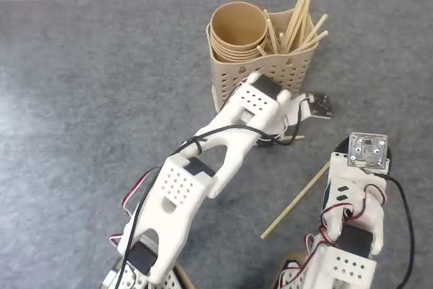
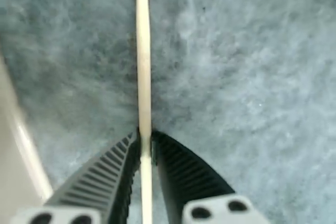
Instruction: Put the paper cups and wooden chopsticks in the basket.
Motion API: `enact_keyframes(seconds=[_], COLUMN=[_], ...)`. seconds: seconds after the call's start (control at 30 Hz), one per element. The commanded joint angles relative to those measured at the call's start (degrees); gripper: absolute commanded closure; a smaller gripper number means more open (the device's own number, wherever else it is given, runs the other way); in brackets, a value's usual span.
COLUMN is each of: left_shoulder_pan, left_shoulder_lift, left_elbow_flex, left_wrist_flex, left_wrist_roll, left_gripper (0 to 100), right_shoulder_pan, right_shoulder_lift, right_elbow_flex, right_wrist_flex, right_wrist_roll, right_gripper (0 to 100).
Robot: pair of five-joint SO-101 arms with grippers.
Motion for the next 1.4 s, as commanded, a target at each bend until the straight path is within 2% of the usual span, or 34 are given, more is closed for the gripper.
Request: enact_keyframes(seconds=[0.0, 0.13, 0.23, 0.37, 0.5, 0.6, 0.8, 0.97, 1.2, 1.37], left_shoulder_pan=[-0.2, -2.3, -3.1, -1.9, -1.2, -0.8, 0.3, 0.5, 0.4, -1.0], left_shoulder_lift=[-5.5, -8.0, -10.2, -13.8, -17.2, -18.7, -17.5, -13.7, -10.0, -3.5], left_elbow_flex=[-5.8, -10.0, -13.0, -18.8, -25.5, -32.6, -46.1, -50.6, -50.8, -49.6], left_wrist_flex=[0.3, 0.7, 2.6, 7.5, 8.4, 7.3, -10.4, -26.3, -37.8, -38.9], left_wrist_roll=[4.9, 5.3, 9.1, 11.3, 11.9, 17.3, 30.5, 41.0, 42.1, 42.5], left_gripper=[99, 99, 99, 99, 99, 99, 99, 99, 99, 99], right_shoulder_pan=[-0.3, -0.2, 0.1, 0.1, 0.1, 0.1, -0.1, -0.2, -0.3, -0.3], right_shoulder_lift=[0.0, 0.0, 0.0, -0.1, -0.1, 0.0, 0.0, 0.0, 0.0, 0.0], right_elbow_flex=[1.1, 1.1, 1.1, 1.1, 1.1, 1.1, 1.1, 1.1, 1.1, 1.1], right_wrist_flex=[0.3, 0.2, 0.0, 0.0, 0.0, 0.0, 0.2, 0.3, 0.2, 0.2], right_wrist_roll=[0.7, 0.7, 0.5, 0.4, 0.4, 0.4, 0.6, 0.7, 0.7, 0.7], right_gripper=[80.9, 80.9, 80.9, 80.9, 80.9, 80.9, 80.9, 80.9, 80.9, 80.9])
